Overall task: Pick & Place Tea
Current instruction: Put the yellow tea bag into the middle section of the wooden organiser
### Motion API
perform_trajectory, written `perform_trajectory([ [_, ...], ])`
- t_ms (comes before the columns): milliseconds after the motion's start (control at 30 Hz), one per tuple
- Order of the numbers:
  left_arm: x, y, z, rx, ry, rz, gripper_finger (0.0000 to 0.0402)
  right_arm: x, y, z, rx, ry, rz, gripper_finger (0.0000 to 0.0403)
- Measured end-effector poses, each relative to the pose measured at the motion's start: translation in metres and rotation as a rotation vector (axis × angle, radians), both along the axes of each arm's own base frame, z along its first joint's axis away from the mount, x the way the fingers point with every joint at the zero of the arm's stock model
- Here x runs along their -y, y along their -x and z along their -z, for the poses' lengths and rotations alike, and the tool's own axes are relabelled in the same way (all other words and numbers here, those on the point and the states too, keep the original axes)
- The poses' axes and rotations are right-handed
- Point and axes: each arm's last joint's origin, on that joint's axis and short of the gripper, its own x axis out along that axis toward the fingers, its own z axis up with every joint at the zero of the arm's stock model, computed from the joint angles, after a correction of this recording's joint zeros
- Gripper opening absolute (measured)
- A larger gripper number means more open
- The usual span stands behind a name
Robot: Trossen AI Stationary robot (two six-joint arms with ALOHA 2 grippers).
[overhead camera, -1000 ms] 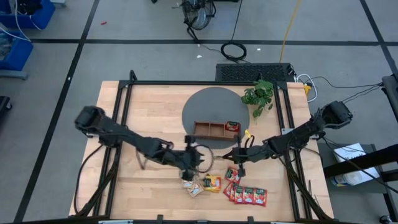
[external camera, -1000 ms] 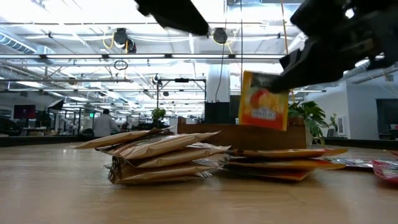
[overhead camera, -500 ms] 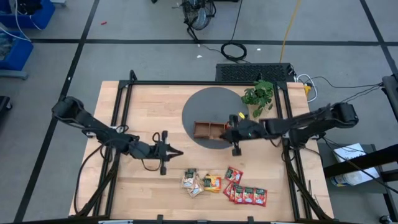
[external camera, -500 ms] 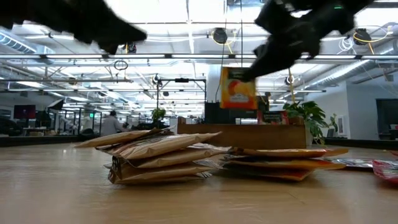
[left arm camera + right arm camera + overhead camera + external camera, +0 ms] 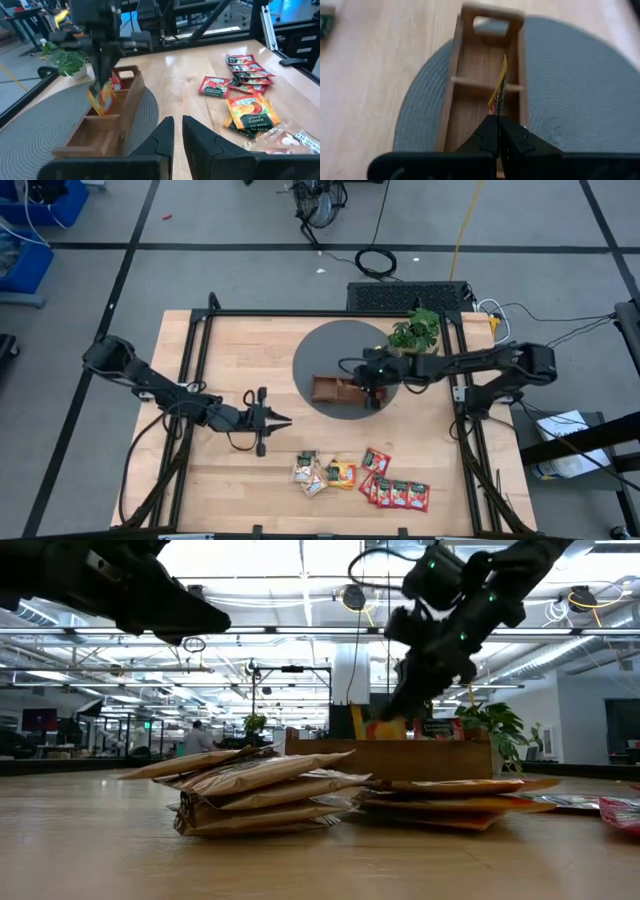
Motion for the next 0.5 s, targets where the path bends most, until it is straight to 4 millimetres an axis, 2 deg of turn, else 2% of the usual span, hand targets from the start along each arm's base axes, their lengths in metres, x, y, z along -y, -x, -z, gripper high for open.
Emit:
perform_trajectory([
  [167, 0.000, 0.000, -0.001, 0.007, 0.004, -0.002, 0.0046, 0.001, -0.005, 0.014, -0.041, -0.002, 0.005, 0.0000],
  [333, 0.000, 0.000, -0.001, 0.010, 0.007, -0.002, 0.0046, 0.004, -0.005, 0.019, -0.071, 0.047, 0.068, 0.0000],
  [500, 0.000, 0.000, -0.001, 0.010, 0.007, -0.002, 0.0047, 0.005, -0.004, 0.020, -0.078, 0.057, 0.054, 0.0000],
])
